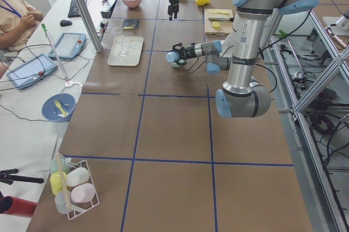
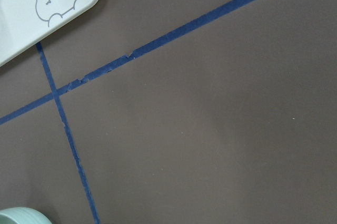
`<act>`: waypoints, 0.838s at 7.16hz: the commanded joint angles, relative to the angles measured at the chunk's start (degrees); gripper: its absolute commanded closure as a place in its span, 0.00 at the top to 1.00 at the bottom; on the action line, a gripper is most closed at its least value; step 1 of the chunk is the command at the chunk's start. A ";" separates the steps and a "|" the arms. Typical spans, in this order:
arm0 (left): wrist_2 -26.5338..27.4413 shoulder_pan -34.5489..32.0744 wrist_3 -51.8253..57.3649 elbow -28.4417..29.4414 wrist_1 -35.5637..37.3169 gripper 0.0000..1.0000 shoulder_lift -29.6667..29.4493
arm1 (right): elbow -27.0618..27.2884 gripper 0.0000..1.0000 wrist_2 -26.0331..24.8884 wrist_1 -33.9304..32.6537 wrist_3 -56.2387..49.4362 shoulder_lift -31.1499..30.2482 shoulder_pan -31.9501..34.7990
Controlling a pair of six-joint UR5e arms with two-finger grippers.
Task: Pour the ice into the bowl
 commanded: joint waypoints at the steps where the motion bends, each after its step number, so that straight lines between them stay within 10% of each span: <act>1: 0.67 -0.04 2.33 -0.48 2.61 0.00 -0.36 | -0.35 1.00 -0.07 0.00 -0.16 -0.02 -0.01; 6: 0.59 -0.39 -1.50 -1.71 3.67 0.00 0.16 | -0.80 1.00 -0.07 0.09 -0.25 -0.02 -0.01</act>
